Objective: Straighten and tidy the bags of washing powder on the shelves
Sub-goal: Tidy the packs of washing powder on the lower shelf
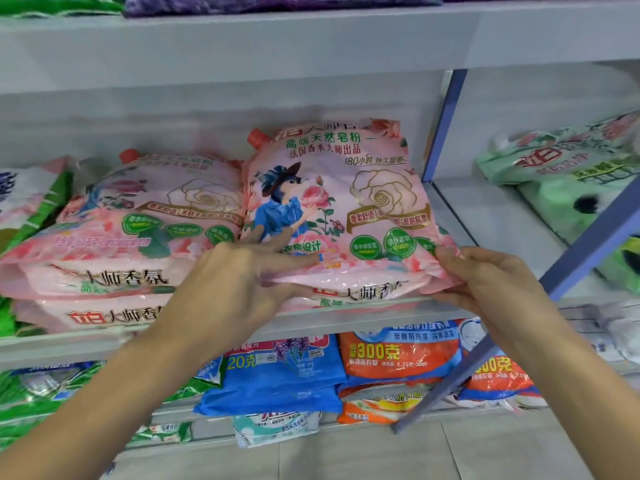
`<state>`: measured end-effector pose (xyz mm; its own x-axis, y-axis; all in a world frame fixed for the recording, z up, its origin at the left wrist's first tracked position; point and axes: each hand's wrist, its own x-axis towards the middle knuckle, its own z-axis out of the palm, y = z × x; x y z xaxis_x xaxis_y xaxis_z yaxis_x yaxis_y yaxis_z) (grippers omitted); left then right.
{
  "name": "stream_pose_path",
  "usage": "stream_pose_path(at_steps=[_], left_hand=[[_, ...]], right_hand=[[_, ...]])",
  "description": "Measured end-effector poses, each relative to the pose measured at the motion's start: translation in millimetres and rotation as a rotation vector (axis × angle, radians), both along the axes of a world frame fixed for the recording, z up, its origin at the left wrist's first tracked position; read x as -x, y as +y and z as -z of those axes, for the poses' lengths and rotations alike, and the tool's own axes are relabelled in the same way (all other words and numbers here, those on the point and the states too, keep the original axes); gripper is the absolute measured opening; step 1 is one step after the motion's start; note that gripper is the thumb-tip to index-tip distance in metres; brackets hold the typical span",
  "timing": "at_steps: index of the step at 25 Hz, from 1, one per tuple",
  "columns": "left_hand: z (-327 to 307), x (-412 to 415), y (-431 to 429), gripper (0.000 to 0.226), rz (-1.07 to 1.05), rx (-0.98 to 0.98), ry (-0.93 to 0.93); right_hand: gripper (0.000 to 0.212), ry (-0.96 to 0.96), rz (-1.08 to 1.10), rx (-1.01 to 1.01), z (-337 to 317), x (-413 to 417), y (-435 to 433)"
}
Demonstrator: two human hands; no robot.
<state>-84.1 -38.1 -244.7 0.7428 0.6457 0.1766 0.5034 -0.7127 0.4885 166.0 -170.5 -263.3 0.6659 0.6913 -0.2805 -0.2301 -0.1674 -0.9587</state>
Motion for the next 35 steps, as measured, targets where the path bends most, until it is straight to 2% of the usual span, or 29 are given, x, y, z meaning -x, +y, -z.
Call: stream_pose_path(at_steps=[1,2,4,6,8,12,15,18,20,22,24,25,26,31,33,35], left_hand=[[3.3,-0.7,-2.1,0.035,-0.030,0.038,-0.127],[5.2,-2.2,-4.0,0.032,-0.067,0.070,-0.208],[4.8,-6.5,-7.9,0.030,-0.119,0.045,-0.249],[1.8,-7.4,-10.8,0.036,-0.104,-0.026,-0.226],[0.7,-4.1,-11.3,0.043,-0.088,-0.055,-0.225],[11.3,-2.8,-6.5,0.021,-0.087,-0.093,-0.285],[16.7,-2.3,-9.0,0.023,-0.032,-0.280,-0.276],[18.0,8.2,-5.2,0.018,0.002,-0.578,-0.259],[26.6,14.1,-3.1,0.019,0.003,-0.713,-0.223],[41.6,18.3,-5.9,0.023,-0.013,-0.704,-0.204],[49.1,23.2,-4.1,0.010,-0.023,-0.624,-0.210],[49.5,26.4,-2.5,0.010,-0.039,-0.595,-0.189],[48.9,29.8,-0.9,0.019,-0.049,-0.574,-0.158],[38.1,43.6,5.1,0.051,0.036,-0.571,-0.016],[33.0,42.7,3.3,0.056,0.043,-0.558,0.023],[33.0,37.1,0.1,0.055,-0.009,-0.535,0.015]], right_hand=[[0.018,-0.086,0.028,-0.009,0.3,0.0,-2.2],[0.016,-0.263,0.057,-0.003,1.5,-1.5,-5.8],[0.016,-0.743,0.029,-0.034,3.3,-1.8,-13.3],[0.030,-1.067,-0.131,-0.117,9.0,0.4,-17.4],[0.029,-1.195,-0.213,-0.140,19.3,-6.3,-16.3],[0.030,-1.393,-0.183,-0.076,41.8,-22.0,-11.2],[0.033,-1.435,-0.098,-0.047,42.6,-26.1,-12.3],[0.016,-1.610,-0.059,-0.162,31.7,-33.4,-13.2],[0.011,-1.668,-0.044,-0.165,36.2,-34.8,-12.8],[0.011,-1.563,-0.054,-0.093,50.0,-27.4,-13.7],[0.014,-1.482,-0.088,-0.056,53.7,-23.5,-14.7],[0.019,-1.488,-0.117,-0.056,52.5,-25.8,-13.8],[0.021,-1.524,-0.140,-0.070,49.4,-29.8,-14.0],[0.008,-1.746,-0.257,-0.042,48.8,-49.3,-22.1],[0.009,-1.750,-0.274,0.053,51.5,-47.9,-21.8],[0.020,-1.705,-0.267,0.134,50.7,-41.3,-20.5]])
